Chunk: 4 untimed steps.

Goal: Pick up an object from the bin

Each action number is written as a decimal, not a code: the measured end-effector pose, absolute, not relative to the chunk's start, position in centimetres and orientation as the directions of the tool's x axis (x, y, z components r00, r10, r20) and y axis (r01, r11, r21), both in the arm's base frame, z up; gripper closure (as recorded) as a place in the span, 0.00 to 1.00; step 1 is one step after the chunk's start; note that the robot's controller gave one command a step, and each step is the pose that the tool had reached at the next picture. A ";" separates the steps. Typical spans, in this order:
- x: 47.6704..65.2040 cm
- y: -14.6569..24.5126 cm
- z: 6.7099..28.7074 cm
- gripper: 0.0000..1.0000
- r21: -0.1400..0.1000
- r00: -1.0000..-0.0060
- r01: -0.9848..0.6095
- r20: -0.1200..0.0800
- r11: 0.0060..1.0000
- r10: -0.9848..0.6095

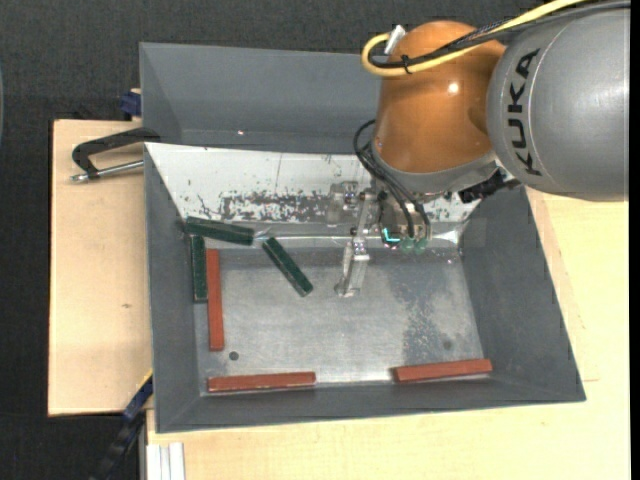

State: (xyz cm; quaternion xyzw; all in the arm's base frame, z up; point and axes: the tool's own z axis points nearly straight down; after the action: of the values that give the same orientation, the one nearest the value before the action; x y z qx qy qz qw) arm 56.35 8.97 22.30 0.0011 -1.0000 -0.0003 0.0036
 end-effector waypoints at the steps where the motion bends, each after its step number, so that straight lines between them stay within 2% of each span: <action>1: 56.5 8.9 22.8 0.00 0.002 -1.000 0.000 -0.002 1.000 0.000; 2: 57.9 12.1 19.9 0.00 0.001 -0.995 0.099 -0.010 0.995 0.099; 3: 59.4 15.3 13.5 0.00 0.004 -0.985 0.175 -0.002 0.985 0.175; 4: 59.5 10.2 14.5 0.00 0.002 -0.983 0.186 0.003 0.983 0.186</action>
Offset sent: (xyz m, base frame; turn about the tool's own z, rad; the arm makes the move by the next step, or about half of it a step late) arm 0.0244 0.0742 -0.0661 0.1859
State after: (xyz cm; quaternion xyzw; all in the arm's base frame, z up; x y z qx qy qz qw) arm 59.48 10.16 14.54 -0.0935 -0.9956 -0.0011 0.0014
